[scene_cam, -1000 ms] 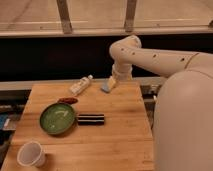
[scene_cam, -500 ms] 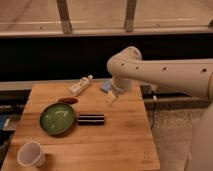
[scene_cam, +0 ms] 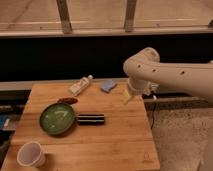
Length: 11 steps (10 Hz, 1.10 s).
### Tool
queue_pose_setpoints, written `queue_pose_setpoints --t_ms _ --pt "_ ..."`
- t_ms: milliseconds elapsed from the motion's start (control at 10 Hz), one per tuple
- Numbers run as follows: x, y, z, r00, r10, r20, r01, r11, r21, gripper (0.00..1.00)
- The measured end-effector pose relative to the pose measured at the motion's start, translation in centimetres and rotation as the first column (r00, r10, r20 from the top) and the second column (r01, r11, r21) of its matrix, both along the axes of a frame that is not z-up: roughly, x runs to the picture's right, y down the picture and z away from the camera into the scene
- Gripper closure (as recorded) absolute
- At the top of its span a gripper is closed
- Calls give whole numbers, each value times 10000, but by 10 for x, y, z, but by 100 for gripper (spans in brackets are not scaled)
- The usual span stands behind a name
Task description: Move the arm in a circular motion
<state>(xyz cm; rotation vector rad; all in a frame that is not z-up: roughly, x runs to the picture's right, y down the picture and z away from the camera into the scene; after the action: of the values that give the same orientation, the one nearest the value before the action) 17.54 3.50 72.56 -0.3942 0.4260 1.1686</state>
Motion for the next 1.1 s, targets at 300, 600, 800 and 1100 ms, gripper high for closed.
queue_pose_setpoints --t_ms 300,600,800,1100 --pt "49 -47 35 9951 363 -921 -357 9993 82 26" --pt "69 -97 76 9904 363 -1335 -354 9993 97 26" --pt "59 -117 92 9930 194 -1164 -190 9998 45 26" --pt "19 -130 101 9981 -407 -456 407 9992 -7 26"
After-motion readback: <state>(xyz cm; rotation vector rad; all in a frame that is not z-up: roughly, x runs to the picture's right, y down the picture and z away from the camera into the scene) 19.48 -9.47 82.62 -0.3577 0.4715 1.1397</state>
